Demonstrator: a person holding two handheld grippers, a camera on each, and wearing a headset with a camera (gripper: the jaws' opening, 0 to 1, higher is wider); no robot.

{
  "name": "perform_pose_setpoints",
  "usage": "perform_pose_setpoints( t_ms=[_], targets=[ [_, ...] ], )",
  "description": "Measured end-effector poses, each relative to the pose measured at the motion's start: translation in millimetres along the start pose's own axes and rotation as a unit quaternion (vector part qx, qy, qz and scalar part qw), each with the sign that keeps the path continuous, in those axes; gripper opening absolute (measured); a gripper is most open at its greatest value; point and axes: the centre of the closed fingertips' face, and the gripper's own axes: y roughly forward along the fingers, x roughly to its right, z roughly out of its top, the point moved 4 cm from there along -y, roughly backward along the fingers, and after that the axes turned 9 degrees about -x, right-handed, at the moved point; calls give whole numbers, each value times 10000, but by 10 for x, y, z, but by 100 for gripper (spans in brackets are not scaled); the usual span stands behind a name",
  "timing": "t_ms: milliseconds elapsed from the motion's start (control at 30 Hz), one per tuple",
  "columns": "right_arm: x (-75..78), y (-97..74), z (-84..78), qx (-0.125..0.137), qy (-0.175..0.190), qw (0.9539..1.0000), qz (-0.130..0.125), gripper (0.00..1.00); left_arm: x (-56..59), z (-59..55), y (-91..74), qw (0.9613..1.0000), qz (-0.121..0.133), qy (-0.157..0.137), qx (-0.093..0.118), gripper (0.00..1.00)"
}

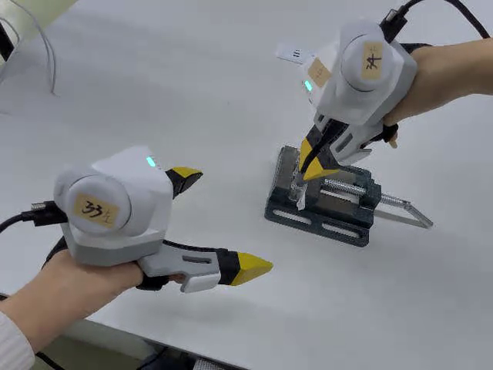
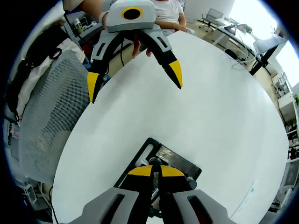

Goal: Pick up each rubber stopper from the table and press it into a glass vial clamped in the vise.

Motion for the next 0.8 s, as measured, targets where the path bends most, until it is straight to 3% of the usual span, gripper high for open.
perform_pose_setpoints(
  t_ms=[500,800],
  targets=[
    [-9,33,-3,6,7,10000,92,0,17,-35,36,10000,-62,-2,-52,92],
    [31,38,-8,11,323,9985,439,0,44,-33,63,9999,-109,5,-91,92]
  ],
)
